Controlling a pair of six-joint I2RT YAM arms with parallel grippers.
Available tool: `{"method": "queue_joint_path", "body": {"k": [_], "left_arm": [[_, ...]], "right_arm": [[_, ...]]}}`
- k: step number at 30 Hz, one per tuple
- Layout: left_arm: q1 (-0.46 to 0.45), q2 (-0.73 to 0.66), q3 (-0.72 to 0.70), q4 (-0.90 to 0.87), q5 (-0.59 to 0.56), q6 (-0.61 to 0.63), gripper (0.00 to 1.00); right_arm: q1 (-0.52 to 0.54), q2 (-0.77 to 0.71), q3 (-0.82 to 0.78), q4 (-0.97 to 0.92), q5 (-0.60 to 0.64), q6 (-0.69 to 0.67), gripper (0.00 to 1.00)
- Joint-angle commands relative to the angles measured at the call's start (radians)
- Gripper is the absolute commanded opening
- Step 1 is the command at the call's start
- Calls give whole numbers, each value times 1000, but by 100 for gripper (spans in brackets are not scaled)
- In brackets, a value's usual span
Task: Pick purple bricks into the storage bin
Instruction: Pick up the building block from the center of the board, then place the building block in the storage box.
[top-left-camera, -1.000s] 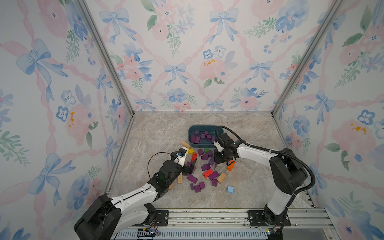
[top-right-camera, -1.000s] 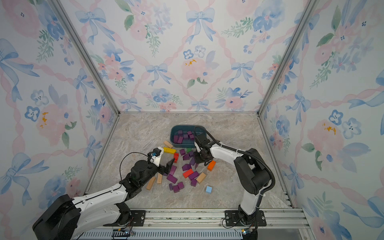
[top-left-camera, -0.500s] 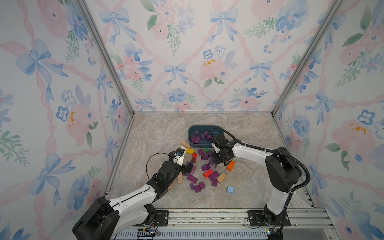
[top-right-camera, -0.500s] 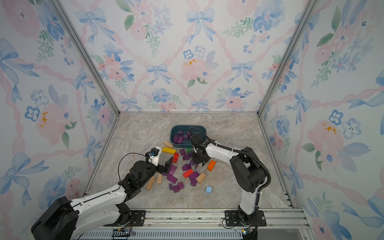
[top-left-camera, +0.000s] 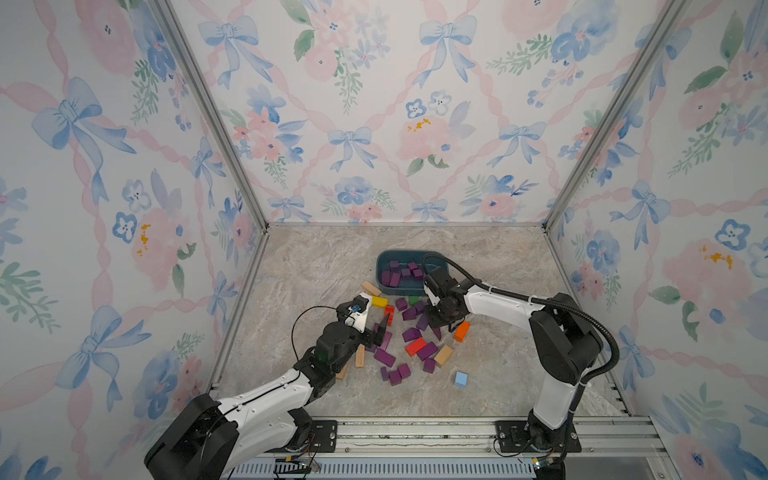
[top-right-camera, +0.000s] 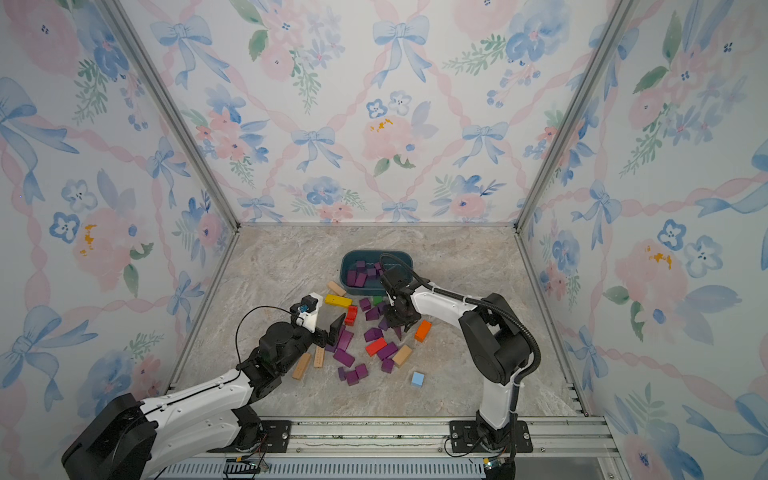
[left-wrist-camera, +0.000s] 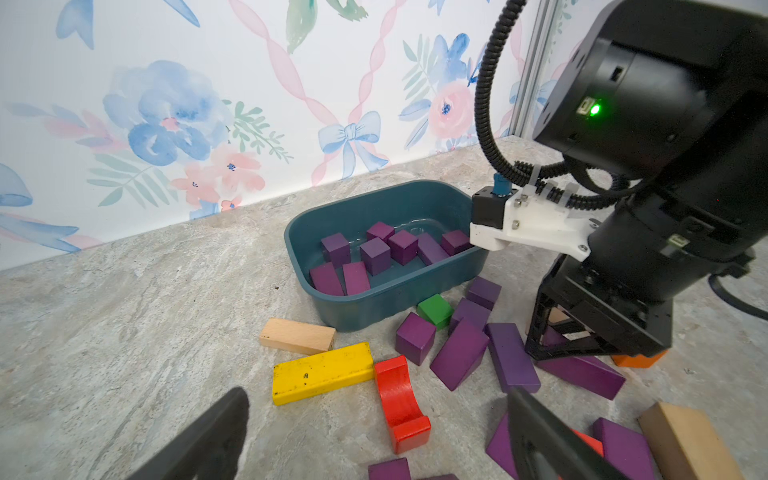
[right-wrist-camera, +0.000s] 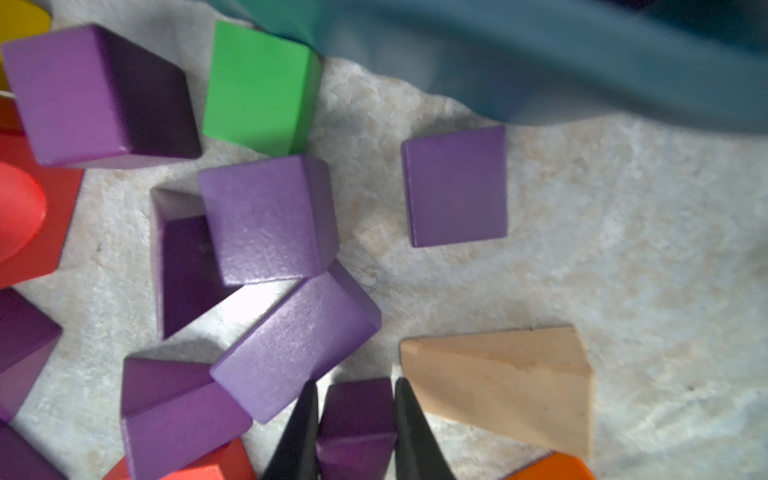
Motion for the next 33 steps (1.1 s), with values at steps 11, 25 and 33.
{"method": "queue_joint_path", "body": {"k": [11, 25, 33], "left_arm": [[-6, -6, -16, 22, -23, -2, 98], [-6, 0, -17, 24, -34, 5, 98], [-6, 6, -19, 24, -45, 10, 98]], "right_arm": [[-39, -109, 98, -68, -24, 0, 18], [-205, 99, 480, -51, -86, 15, 19], [-249, 237, 634, -60, -89, 36, 25]]}}
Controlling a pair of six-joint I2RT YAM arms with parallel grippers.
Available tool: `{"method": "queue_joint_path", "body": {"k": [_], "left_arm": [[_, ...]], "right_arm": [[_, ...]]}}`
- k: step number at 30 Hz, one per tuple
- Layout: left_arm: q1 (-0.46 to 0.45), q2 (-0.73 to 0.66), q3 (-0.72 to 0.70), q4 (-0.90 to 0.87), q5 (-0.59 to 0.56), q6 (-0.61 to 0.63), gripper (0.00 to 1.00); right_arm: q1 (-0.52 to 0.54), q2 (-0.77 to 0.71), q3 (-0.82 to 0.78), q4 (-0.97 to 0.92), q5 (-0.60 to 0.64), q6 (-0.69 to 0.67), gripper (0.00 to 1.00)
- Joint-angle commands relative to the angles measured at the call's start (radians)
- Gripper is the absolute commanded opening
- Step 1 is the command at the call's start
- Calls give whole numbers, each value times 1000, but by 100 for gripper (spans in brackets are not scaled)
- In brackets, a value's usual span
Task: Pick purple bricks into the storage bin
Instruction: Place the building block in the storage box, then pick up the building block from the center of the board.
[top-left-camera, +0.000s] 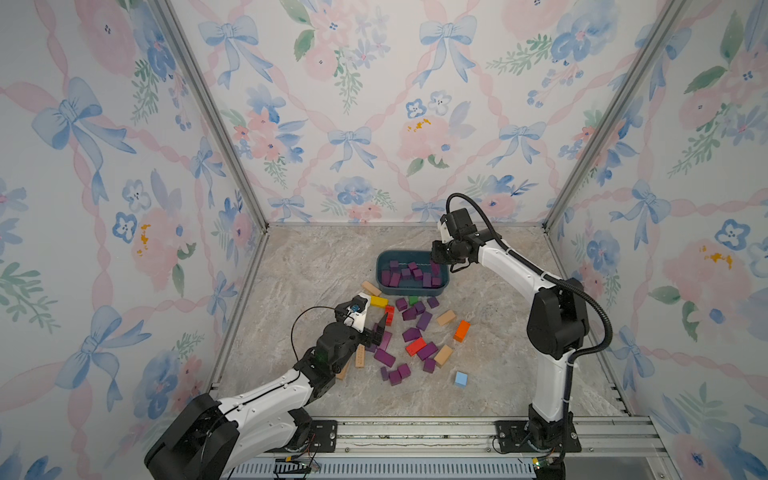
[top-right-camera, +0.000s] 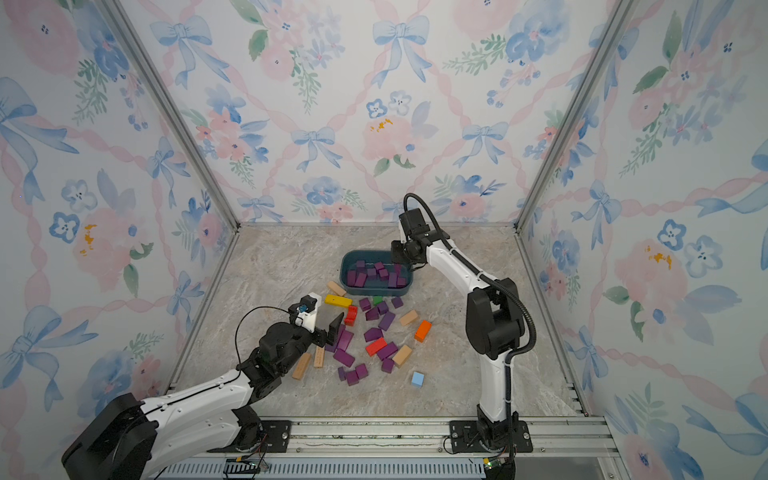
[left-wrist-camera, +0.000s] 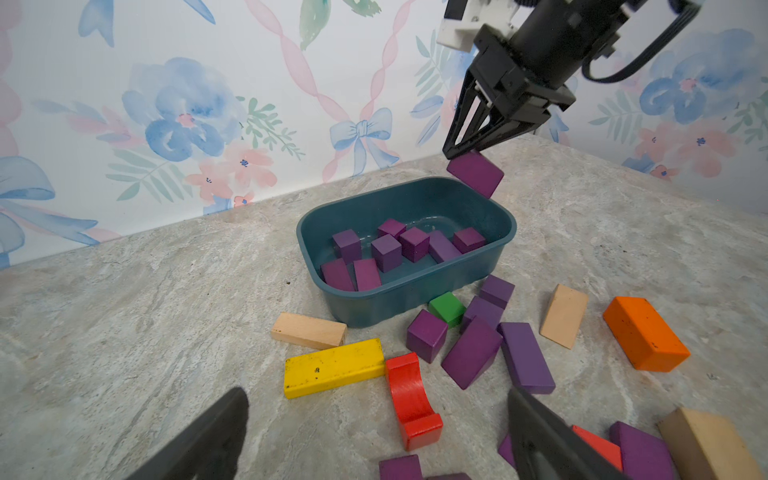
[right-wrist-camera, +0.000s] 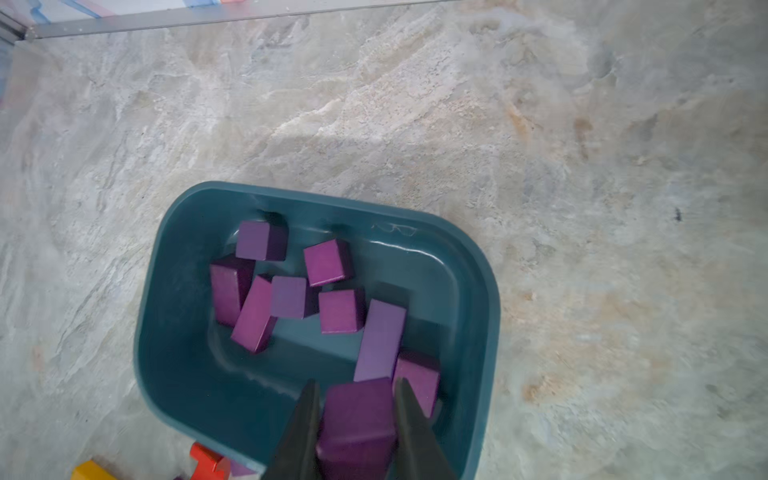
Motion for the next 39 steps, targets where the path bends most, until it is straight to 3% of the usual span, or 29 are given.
{"method": "queue_joint_path", "body": {"k": [1, 5, 7, 18, 24, 31, 39], "left_arm": [[-5, 8, -13, 24, -14, 11, 98], [-6, 10, -11, 22, -15, 7, 98], [-5, 10, -11, 22, -18, 5, 98], [-5, 76, 37, -21, -40, -31, 98], [-4, 113, 120, -132, 20, -118, 98], [-6, 268, 238, -242, 80, -192, 98], [-17, 429, 350, -342, 119, -241, 98]], "right_arm": [[-15, 42, 64, -32, -12, 15, 33], [-21, 27, 46, -17, -14, 1, 55], [-21, 0, 19, -2, -12, -10, 59], [-1, -291, -276, 51, 54, -43, 65], [13, -491, -509, 65, 2, -33, 66], [25, -704, -731, 101, -11, -48, 76], [6, -787, -854, 120, -46, -49, 83]]}}
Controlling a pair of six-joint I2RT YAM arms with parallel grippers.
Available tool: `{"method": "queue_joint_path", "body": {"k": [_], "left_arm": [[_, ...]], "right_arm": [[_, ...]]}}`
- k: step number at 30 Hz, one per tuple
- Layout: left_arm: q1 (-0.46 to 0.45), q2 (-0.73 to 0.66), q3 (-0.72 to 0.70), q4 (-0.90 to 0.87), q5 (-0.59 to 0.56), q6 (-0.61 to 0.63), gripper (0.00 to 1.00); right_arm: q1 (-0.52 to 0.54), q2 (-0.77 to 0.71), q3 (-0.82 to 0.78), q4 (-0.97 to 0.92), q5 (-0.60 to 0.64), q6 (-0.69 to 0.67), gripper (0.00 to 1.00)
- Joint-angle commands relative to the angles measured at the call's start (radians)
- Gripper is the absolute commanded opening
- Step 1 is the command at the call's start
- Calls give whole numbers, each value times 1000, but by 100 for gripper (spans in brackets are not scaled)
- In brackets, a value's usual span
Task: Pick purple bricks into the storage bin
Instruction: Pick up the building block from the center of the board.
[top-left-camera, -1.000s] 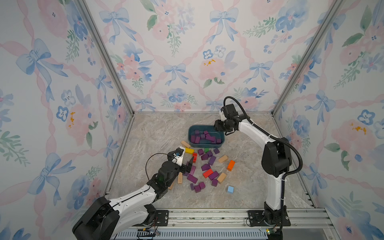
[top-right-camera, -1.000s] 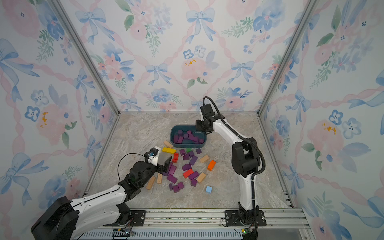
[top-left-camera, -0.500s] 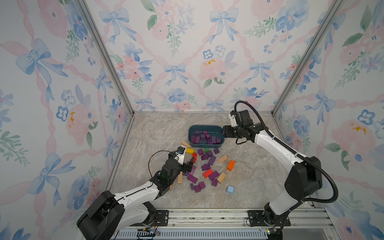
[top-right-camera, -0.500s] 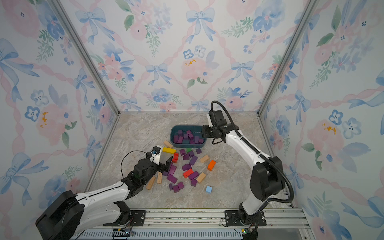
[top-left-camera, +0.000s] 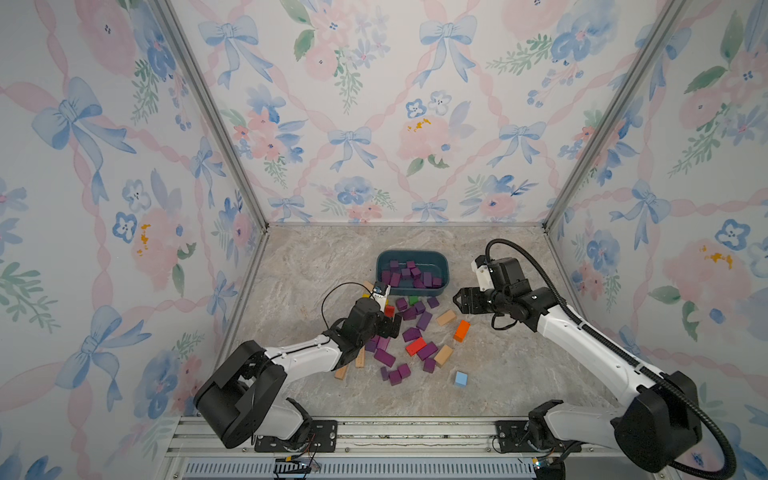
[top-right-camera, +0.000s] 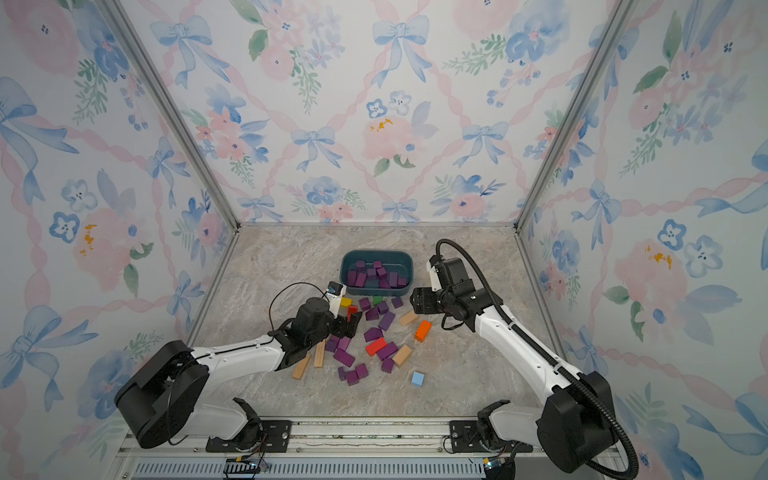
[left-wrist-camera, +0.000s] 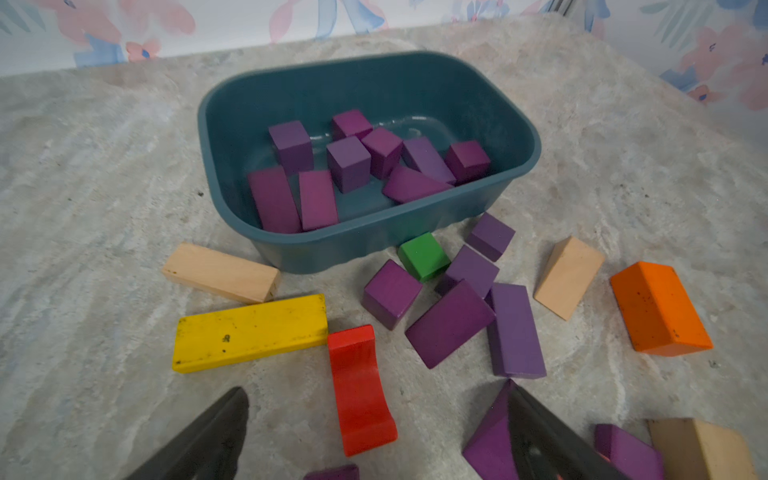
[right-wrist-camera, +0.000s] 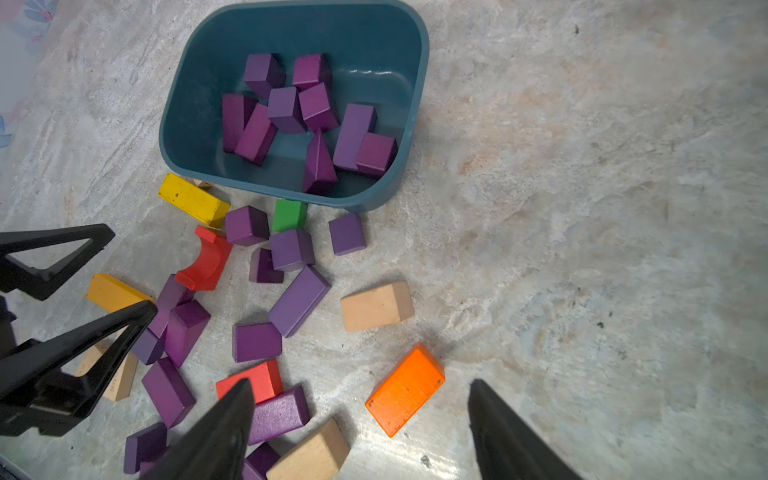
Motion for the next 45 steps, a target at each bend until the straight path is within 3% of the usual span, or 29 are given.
{"method": "queue_joint_path", "body": {"k": [1, 4, 12, 18, 21, 30, 45], "left_arm": [[-11, 37, 42, -73, 28, -38, 98], [-17, 57, 60, -94, 25, -44, 98], [-19, 54, 76, -196, 1, -86, 96], [-19, 34, 53, -241, 10, -118, 89], [-19, 19, 40, -247, 30, -128, 79], [-22, -6, 28, -279, 76, -147, 61], [-35, 64, 34, -304, 102, -149, 53]], "right_arm": [[-9, -9, -40, 29, -34, -9, 85], [-11, -22, -60, 45, -62, -17, 93], [-1, -68, -91, 87, -112, -5, 100], [15, -87, -110, 113, -112, -1, 97], [16, -80, -116, 116, -102, 1, 97], [19, -72, -133, 151, -136, 19, 97], [30, -81, -130, 135, -125, 20, 97]]}}
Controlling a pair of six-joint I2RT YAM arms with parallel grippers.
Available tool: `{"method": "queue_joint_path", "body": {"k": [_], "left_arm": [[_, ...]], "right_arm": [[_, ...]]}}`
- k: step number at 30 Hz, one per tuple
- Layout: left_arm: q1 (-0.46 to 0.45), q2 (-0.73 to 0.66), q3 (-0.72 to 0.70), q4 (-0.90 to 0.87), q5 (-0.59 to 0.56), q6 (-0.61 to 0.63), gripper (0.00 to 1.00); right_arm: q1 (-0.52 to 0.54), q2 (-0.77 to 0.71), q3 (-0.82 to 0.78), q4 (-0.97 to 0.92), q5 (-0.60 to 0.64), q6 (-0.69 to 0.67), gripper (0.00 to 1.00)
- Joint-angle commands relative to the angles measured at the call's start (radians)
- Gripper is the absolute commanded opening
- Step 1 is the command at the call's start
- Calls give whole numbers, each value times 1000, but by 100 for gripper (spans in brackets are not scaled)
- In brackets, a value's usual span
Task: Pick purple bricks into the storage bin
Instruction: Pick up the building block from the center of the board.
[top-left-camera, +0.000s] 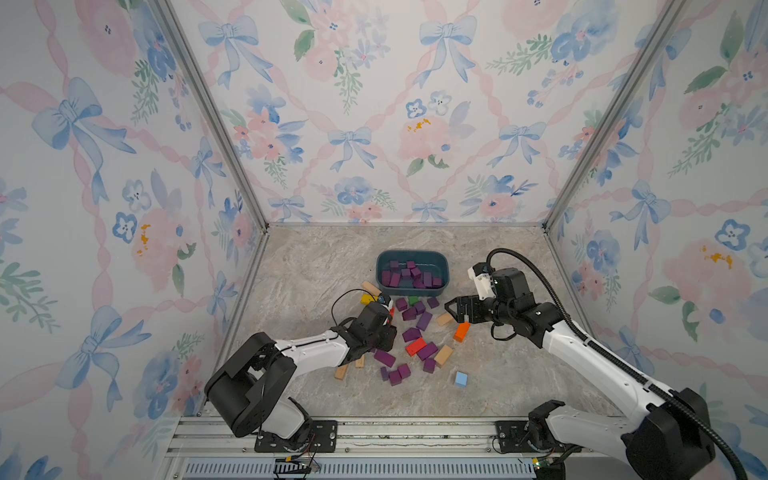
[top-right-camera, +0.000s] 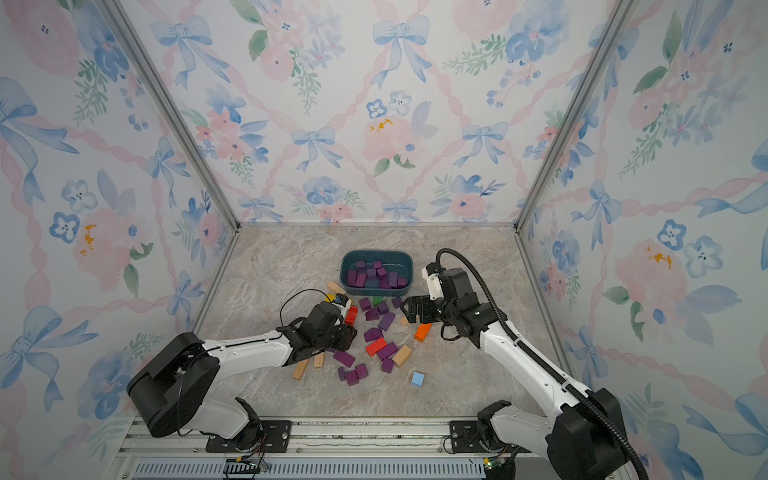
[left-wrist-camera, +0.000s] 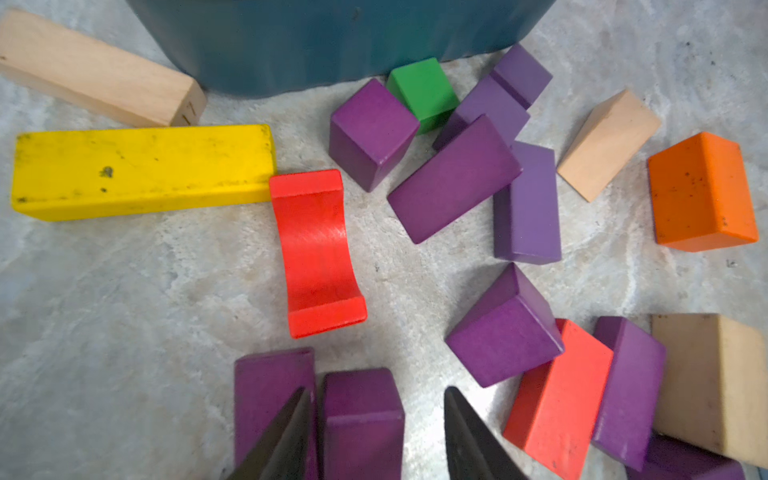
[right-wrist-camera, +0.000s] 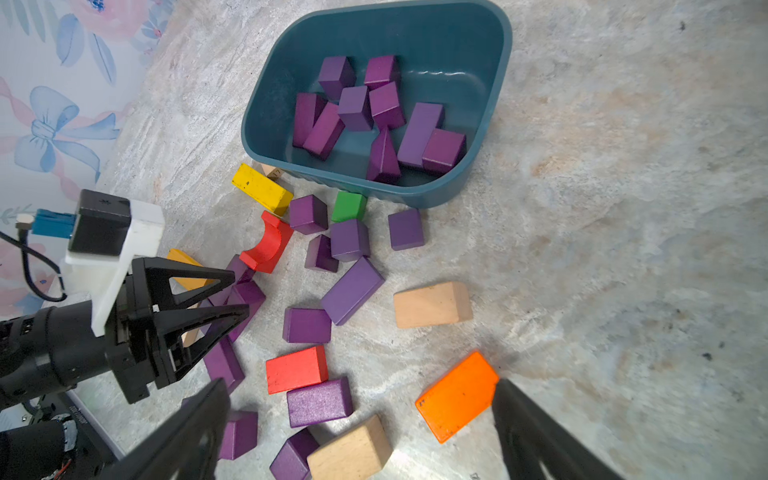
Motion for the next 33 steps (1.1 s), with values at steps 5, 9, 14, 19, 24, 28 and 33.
{"method": "queue_joint_path", "body": {"k": [5, 9, 14, 19, 24, 28, 33], "left_arm": [[-16, 27, -5, -24, 8, -10, 52], [-23, 31, -1, -25, 8, -11, 50], [-34, 34, 1, -24, 9, -10, 47], [-41, 53, 6, -25, 10, -4, 44], [-41, 83, 12, -31, 19, -4, 41], [-42, 91, 13, -34, 12, 3, 42], [-42, 105, 21, -39, 1, 17, 35]], "right_arm": [[9, 15, -7, -8, 7, 8, 97], [7, 18, -7, -10, 11, 10, 97], [3, 17, -10, -15, 19, 9, 97], [0, 17, -13, -19, 22, 9, 97], [-2, 8, -12, -25, 24, 6, 97], [-8, 6, -12, -28, 26, 3, 97], [-10, 8, -15, -28, 24, 6, 97]]}}
